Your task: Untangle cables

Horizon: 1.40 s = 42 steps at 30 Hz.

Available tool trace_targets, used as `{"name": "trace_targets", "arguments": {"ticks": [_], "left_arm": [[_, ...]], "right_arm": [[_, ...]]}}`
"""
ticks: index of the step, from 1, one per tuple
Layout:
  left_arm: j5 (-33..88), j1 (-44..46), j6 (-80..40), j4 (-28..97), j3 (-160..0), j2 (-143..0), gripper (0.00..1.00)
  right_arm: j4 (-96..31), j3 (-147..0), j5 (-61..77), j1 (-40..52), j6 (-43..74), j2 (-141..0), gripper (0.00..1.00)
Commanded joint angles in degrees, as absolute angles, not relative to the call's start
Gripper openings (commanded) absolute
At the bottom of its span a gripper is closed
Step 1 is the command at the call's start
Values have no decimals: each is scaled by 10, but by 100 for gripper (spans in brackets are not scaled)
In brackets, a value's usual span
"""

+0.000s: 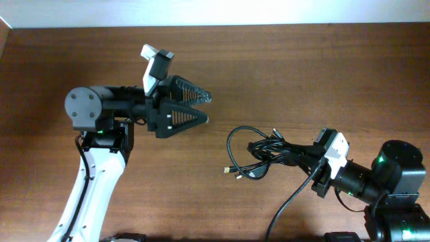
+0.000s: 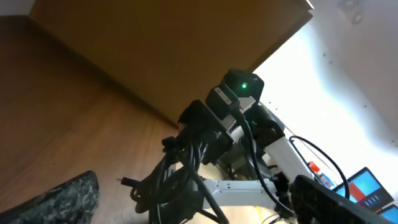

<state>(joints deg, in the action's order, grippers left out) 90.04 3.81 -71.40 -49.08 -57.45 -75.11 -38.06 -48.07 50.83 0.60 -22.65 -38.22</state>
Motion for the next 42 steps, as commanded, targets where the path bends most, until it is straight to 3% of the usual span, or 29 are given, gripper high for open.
{"name": "trace_targets", "arguments": {"ticks": [1, 5, 11, 18, 23, 29, 30, 31, 32, 33, 34, 35, 42], "left_arm": [[902, 73, -712, -492, -583, -741, 99], [902, 105, -710, -492, -582, -741, 99], [898, 151, -623, -492, -582, -743, 99], [868, 203, -547, -479, -582, -745, 99], [711, 214, -530, -260, -582, -746, 99], [644, 270, -530, -267, -582, -746, 99], [642, 273, -530, -267, -582, -746, 95], [641, 275, -531, -267, -582, -746, 54], [642, 275, -531, -267, -582, -746, 30], [643, 275, -531, -267, -582, -746, 13], [650, 275, -530, -267, -582, -746, 4], [664, 275, -530, -267, -582, -746, 0], [783, 187, -528, -267, -582, -746, 0]], "right_arm": [[-346, -488, 459, 3, -150, -380, 4], [-248, -488, 385, 3, 11, -380, 4], [-183, -488, 383, 4, 110, -380, 4], [-188, -488, 392, 4, 114, -380, 4], [-206, -488, 392, 4, 114, -380, 4], [-236, -488, 391, 4, 104, -380, 4], [-248, -488, 391, 4, 92, -380, 4], [-261, -488, 387, 4, 92, -380, 4], [-262, -488, 387, 4, 92, -380, 4], [-262, -488, 387, 4, 93, -380, 4], [-262, -488, 387, 4, 93, -380, 4], [-262, -488, 387, 3, 93, -380, 4], [-294, -488, 370, 4, 69, -380, 4]]}}
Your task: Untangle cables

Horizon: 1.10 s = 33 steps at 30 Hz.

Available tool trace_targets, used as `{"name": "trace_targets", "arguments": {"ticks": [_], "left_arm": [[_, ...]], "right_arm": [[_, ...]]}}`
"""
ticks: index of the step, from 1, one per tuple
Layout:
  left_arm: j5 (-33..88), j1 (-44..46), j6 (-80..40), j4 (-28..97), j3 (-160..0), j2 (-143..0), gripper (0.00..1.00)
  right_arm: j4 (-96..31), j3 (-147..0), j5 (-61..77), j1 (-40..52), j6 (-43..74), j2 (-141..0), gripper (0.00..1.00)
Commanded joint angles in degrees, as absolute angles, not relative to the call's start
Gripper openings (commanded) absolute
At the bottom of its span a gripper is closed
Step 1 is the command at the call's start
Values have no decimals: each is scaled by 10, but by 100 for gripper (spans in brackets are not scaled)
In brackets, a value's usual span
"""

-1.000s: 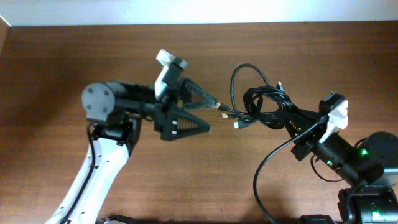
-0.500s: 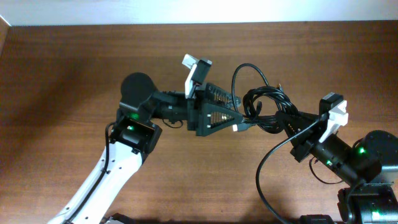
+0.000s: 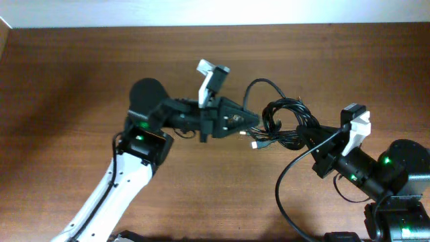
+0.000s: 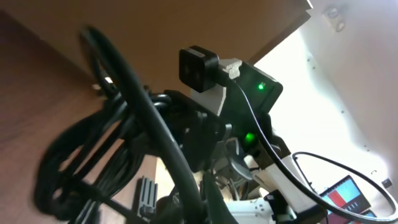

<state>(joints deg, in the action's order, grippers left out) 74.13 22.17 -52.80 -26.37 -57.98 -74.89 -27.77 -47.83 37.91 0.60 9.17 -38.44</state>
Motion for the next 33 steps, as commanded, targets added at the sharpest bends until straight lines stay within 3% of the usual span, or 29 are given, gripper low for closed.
{"name": "trace_targets", "arguments": {"ticks": [1, 7, 8, 9, 12, 13, 16, 20, 23, 24, 33], "left_arm": [[782, 165, -561, -268, -582, -746, 0], [788, 83, -634, -274, -582, -746, 1], [799, 74, -619, -277, -582, -746, 6], [821, 67, -579, -281, -582, -746, 17], [860, 66, -522, -285, -582, -746, 31], [864, 66, -499, -285, -582, -746, 40], [895, 66, -437, -284, -582, -746, 51], [901, 66, -436, -275, -582, -746, 58], [901, 69, -410, -228, -582, -746, 82], [901, 74, -375, -192, -582, -746, 99], [848, 75, -328, -64, -582, -746, 99]], "right_arm": [[-314, -488, 370, 4, 53, -380, 4], [-357, -488, 370, 4, 32, -380, 4], [-358, -488, 370, 4, 32, -380, 4], [-358, -488, 373, 4, 32, -380, 4], [-358, -488, 388, 4, 32, -380, 4], [-358, -488, 394, 4, 32, -380, 4], [-358, -488, 418, 4, 32, -380, 4], [-358, -488, 418, 4, 32, -380, 4], [-349, -488, 446, 4, 32, -380, 4], [-341, -488, 449, 4, 32, -380, 4], [-251, -488, 449, 4, 50, -380, 4]]}}
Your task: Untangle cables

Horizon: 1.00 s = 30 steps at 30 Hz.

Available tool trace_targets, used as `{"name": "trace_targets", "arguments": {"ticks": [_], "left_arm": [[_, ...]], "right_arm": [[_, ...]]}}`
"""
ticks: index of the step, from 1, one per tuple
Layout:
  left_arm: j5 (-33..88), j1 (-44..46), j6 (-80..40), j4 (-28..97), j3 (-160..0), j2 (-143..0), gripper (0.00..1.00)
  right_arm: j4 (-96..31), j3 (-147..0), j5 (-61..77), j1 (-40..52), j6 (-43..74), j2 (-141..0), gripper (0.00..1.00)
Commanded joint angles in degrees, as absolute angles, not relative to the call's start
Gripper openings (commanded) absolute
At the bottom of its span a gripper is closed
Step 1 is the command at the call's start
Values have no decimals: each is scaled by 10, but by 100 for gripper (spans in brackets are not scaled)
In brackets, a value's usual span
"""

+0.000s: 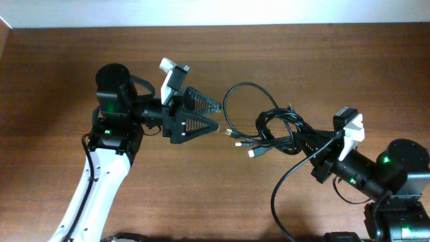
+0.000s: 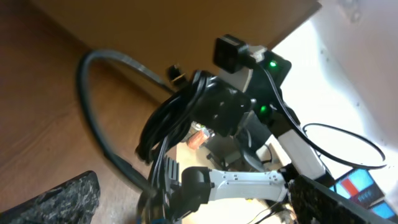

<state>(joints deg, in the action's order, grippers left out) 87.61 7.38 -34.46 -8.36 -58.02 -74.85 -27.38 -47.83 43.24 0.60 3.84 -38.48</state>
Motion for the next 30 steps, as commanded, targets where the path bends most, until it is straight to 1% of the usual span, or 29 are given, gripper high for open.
{"name": "trace_targets", "arguments": {"ticks": [1, 4, 8, 10, 12, 13, 14, 15, 16, 17, 21, 22, 25, 28, 30], "left_arm": [[846, 75, -327, -61, -582, -746, 99], [835, 76, -327, -56, -582, -746, 99], [796, 137, -327, -41, -582, -746, 99], [775, 150, -327, -44, -582, -746, 100], [778, 150, -328, -37, -582, -746, 84], [780, 150, -329, -33, -582, -746, 72], [780, 150, -329, -33, -582, -746, 53], [779, 150, -329, -33, -582, -746, 25], [779, 150, -329, -33, -582, -746, 7], [780, 150, -329, -33, -582, -746, 0], [779, 147, -330, -34, -582, -746, 0], [779, 140, -345, -40, -582, -746, 0], [779, 109, -461, -99, -582, -746, 0], [760, 81, -622, -187, -582, -746, 0], [742, 70, -630, -231, -582, -746, 0]], "right_arm": [[-242, -488, 448, 4, 63, -380, 4], [-236, -488, 449, 4, 65, -380, 4], [-236, -488, 455, 4, 65, -380, 4], [-242, -488, 455, 4, 65, -380, 4], [-246, -488, 455, 4, 65, -380, 4], [-246, -488, 455, 4, 65, -380, 4], [-246, -488, 455, 4, 65, -380, 4], [-246, -488, 455, 4, 65, -380, 4], [-246, -488, 455, 4, 65, -380, 4], [-246, -488, 455, 4, 65, -380, 4], [-251, -488, 455, 4, 65, -380, 4], [-261, -488, 455, 4, 64, -380, 4], [-295, -488, 455, 4, 64, -380, 4], [-322, -488, 455, 4, 62, -380, 4], [-328, -488, 455, 4, 62, -380, 4]]}}
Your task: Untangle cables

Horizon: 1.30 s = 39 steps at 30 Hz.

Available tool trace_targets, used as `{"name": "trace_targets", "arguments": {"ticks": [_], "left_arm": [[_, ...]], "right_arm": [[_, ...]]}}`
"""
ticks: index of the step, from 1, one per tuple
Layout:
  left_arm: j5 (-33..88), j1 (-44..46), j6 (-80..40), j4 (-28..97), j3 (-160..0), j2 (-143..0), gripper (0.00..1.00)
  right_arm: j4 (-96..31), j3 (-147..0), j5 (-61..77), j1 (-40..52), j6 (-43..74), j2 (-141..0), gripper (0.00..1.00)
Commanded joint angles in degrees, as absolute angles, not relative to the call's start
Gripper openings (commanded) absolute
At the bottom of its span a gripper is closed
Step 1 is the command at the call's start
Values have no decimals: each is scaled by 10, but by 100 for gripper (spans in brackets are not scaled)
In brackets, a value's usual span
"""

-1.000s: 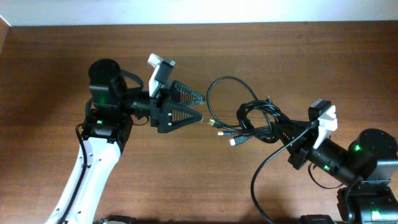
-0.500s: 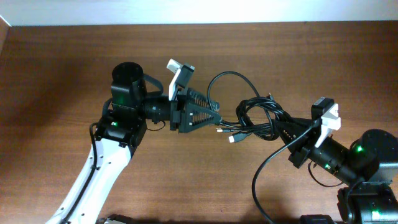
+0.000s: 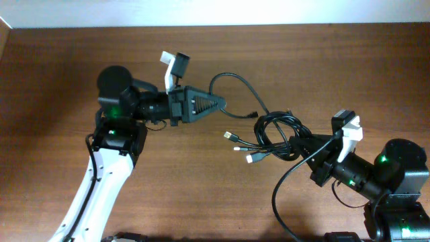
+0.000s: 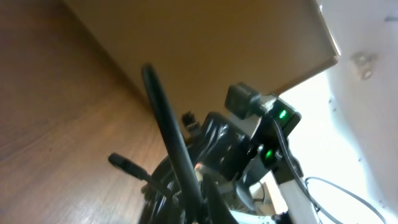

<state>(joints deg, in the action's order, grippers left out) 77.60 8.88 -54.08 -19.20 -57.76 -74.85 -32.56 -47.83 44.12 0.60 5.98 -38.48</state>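
A tangle of black cables hangs over the middle right of the brown table. My right gripper is shut on the tangle's right side. One loop sticks out to the upper left, and my left gripper is shut on the loop's left end. In the left wrist view that thick black cable runs down between the jaws of the left gripper. Three loose plug ends fan out at the lower left of the tangle, and a small plug points left above them.
The right arm's base fills the lower right corner, with its own black lead trailing down to the table's front edge. The left arm crosses the left half of the table. A white wall edge runs along the back.
My left gripper was open just left of the cable loop; now it is shut on the loop, a little higher in the overhead view. The loop is drawn out further left from the tangle.
At first my left gripper stood open at left centre and the right held the tangle low at the right. Then both met over the upper middle, the left's jaws together at the tangle. Later the left was back and open; now it grips the loop.
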Motion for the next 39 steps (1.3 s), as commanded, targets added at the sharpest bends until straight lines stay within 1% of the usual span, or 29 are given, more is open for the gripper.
{"name": "trace_targets", "arguments": {"ticks": [1, 2, 3, 4, 5, 6, 7, 8, 9, 11, 13, 15, 16, 19, 21, 25, 27, 33, 39], "left_arm": [[741, 64, -629, -241, -582, -746, 0], [743, 57, -600, -246, -582, -746, 0], [761, 55, -526, -245, -582, -746, 0], [774, 55, -487, -239, -582, -746, 6], [789, 55, -457, -233, -582, -746, 17], [811, 55, -412, -230, -582, -746, 45], [828, 55, -378, -225, -582, -746, 66], [838, 55, -351, -213, -582, -746, 77], [838, 55, -317, -177, -582, -746, 99], [841, 55, -303, -137, -582, -746, 99], [857, 55, -303, -136, -582, -746, 99], [902, 56, -299, -134, -582, -746, 99], [902, 61, -299, -127, -582, -745, 99], [902, 103, -254, -130, -582, -746, 99], [902, 133, -221, -130, -582, -746, 99], [855, 145, -211, -128, -582, -746, 99], [844, 153, -211, -127, -582, -746, 99], [784, 213, -211, -127, -582, -750, 99], [781, 246, -211, -127, -582, -792, 99]], "right_arm": [[-328, -488, 455, 4, 62, -380, 4], [-328, -488, 455, 4, 62, -380, 4], [-328, -488, 455, 4, 62, -380, 4], [-328, -488, 459, 4, 62, -380, 4], [-326, -488, 464, 4, 62, -380, 4], [-325, -488, 468, 4, 62, -380, 4], [-325, -488, 472, 4, 62, -380, 4], [-325, -488, 479, 4, 62, -380, 4], [-322, -488, 498, 4, 63, -380, 4], [-319, -488, 507, 4, 63, -380, 4], [-319, -488, 509, 4, 65, -380, 4], [-313, -488, 511, 4, 66, -380, 4], [-306, -488, 513, 4, 81, -380, 4], [-289, -488, 514, 4, 147, -380, 4], [-289, -488, 539, 4, 170, -380, 4], [-293, -488, 584, 4, 170, -380, 4], [-312, -488, 585, 4, 170, -380, 4], [-333, -488, 585, 4, 170, -380, 4], [-340, -488, 585, 4, 170, -380, 4]]}}
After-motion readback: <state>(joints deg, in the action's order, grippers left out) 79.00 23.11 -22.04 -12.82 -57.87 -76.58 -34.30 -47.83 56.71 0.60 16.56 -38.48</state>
